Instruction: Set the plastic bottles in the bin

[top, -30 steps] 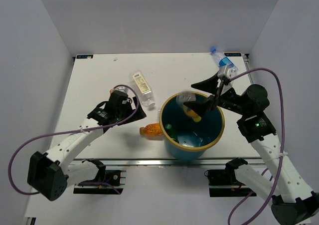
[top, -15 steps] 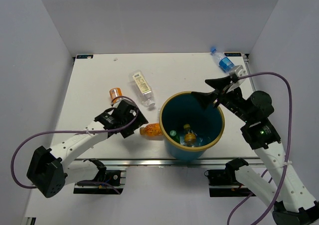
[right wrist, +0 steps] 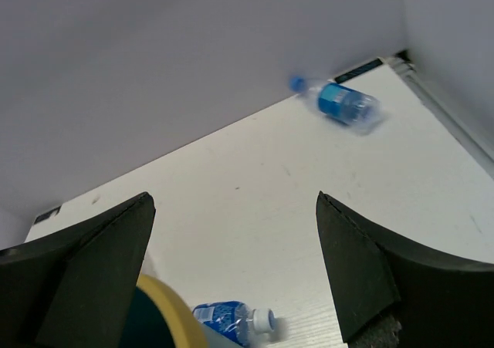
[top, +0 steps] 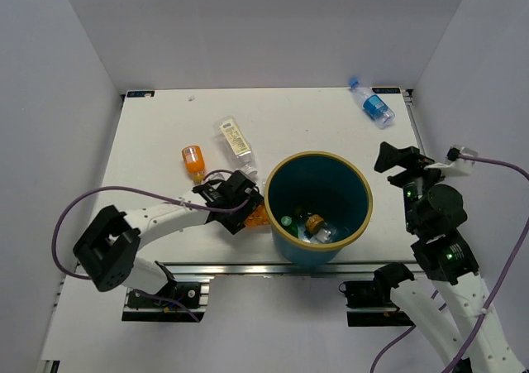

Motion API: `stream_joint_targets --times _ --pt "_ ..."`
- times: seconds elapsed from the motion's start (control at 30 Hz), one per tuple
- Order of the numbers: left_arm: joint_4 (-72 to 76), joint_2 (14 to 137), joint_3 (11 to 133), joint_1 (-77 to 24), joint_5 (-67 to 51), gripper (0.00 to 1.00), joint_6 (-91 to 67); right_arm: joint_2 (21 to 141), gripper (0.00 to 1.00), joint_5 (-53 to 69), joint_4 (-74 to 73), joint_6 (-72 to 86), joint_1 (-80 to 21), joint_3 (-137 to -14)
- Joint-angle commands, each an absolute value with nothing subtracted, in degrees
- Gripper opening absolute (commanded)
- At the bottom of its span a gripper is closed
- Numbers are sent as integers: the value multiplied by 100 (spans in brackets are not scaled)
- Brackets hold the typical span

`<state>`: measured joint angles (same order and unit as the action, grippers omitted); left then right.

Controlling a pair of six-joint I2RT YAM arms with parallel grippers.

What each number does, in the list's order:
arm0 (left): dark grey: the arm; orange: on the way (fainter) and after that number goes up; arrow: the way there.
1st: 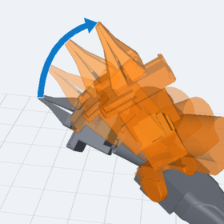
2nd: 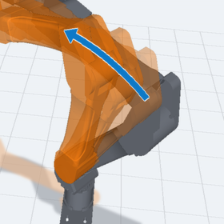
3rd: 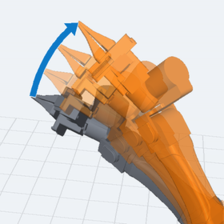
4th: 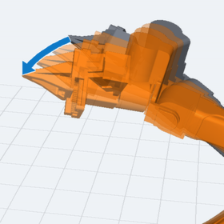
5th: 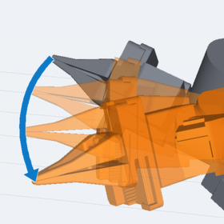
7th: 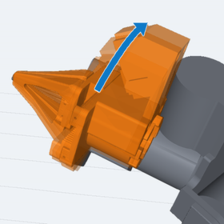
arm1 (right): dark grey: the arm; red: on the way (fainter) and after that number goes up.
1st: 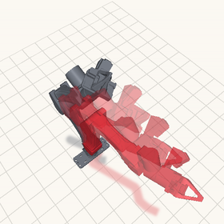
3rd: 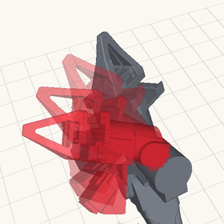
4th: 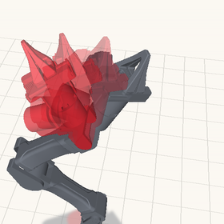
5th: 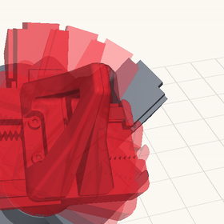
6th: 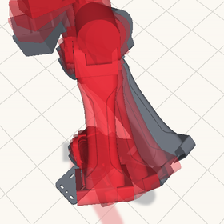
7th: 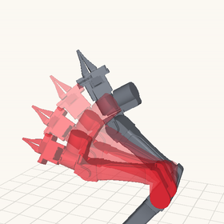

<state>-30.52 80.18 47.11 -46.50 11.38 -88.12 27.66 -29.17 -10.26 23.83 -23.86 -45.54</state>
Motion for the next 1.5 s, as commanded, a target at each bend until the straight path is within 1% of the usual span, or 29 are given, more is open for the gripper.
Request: stream_joint_targets --times 0.0,0.2,0.27,0.3,0.33,0.37,0.43,0.47,0.53,0.6,0.63,0.67,0.7,0.73,0.77,0.83,0.9,0.97,1.0,1.03,1.07,1.1,1.13,1.17,1.27,1.3,1.33,1.4,1.47 --pt "-2944 8296 4922 -4719 1143 98 -9149 2488 89 -4350 -1379 2768 -2399 -4413" --pt "-2865 8709 5027 -4746 1301 97 -9246 2066 89 -4438 -1537 2672 -2399 -4193" --pt "-2874 8815 5115 -4746 1353 94 -9176 1995 89 -4412 -1625 2707 -2399 -4140" --pt "-2900 8894 5141 -4755 1388 84 -9167 1952 89 -4421 -1730 2733 -2391 -4070" --pt "-2961 8921 5176 -4755 1397 77 -9141 1934 89 -4430 -1766 2759 -2399 -4008" --pt "-2979 8938 5177 -4755 1415 73 -9115 1925 89 -4482 -1871 2812 -2391 -3886" --pt "-3128 8869 5194 -4746 1494 66 -9062 1934 89 -4692 -1942 2900 -2399 -3701" --pt "-3199 8799 5238 -4755 1564 65 -9035 1968 89 -4789 -1977 3101 -2391 -3604" --pt "-3644 8484 5343 -4755 2054 62 -9035 2187 89 -4904 -2205 3321 -2399 -3411" --pt "-4111 8193 5606 -4755 2546 55 -9114 2477 89 -4965 -2399 3655 -2399 -3401" --pt "-4540 7861 5703 -4755 3062 51 -9236 2574 89 -5079 -2539 3735 -2399 -3410" --pt "-4683 7666 5782 -4755 3311 40 -9272 2627 89 -5132 -2575 3770 -2391 -3419" --pt "-4798 7473 5914 -4755 3548 35 -9290 2706 89 -5150 -2584 3814 -2391 -3419" --pt "-4921 7114 5950 -4746 3934 33 -9334 2716 89 -5133 -2514 3832 -2391 -3358" --pt "-4957 6936 5968 -4746 4103 27 -9377 2716 89 -5098 -2453 3832 -2382 -3305" --pt "-5036 6646 6055 -4755 4506 22 -9378 2751 89 -5001 -2338 3832 -2347 -3165" --pt "-5028 6408 6335 -4755 4745 15 -9186 2821 89 -4922 -2294 3841 -2233 -3112" --pt "-5045 6451 6713 -4746 4982 15 -8650 2891 89 -4747 -2128 3745 -2067 -3015" --pt "-4897 6512 6958 -4746 5009 15 -8005 2987 89 -4424 -2049 3683 -1978 -2989" --pt "-4782 6608 7509 -4755 5027 15 -7624 3049 89 -4186 -1943 3587 -1882 -2953" --pt "-4703 6731 7810 -4755 4949 15 -7246 3215 89 -3957 -1707 3542 -1655 -2866" --pt "-4624 7028 8109 -4746 4826 15 -6903 3304 89 -3407 -1601 3490 -1496 -2822" --pt "-4406 7188 8678 -4755 4642 15 -6134 3418 89 -3088 -1521 3385 -1346 -2786" --pt "-4160 7511 8927 -4755 4127 14 -5439 3636 89 -2485 -1381 3340 -988 -2725" --pt "-3824 7970 9734 -4807 3150 13 -4511 3954 89 -1743 -1214 3191 -346 -2655" --pt "-3762 8128 9912 -4860 2564 12 -4309 4007 89 -1244 -1056 3130 -212 -2593" --pt "-3762 8461 10088 -4982 2288 12 -3880 4060 89 -987 -968 3059 -98 -2567" --pt "-3840 8761 10563 -5228 2005 11 -3570 4210 89 -347 -844 2866 245 -2523" --pt "-3946 9139 10827 -5720 2030 11 -3060 4350 89 103 -704 2594 395 -2531"
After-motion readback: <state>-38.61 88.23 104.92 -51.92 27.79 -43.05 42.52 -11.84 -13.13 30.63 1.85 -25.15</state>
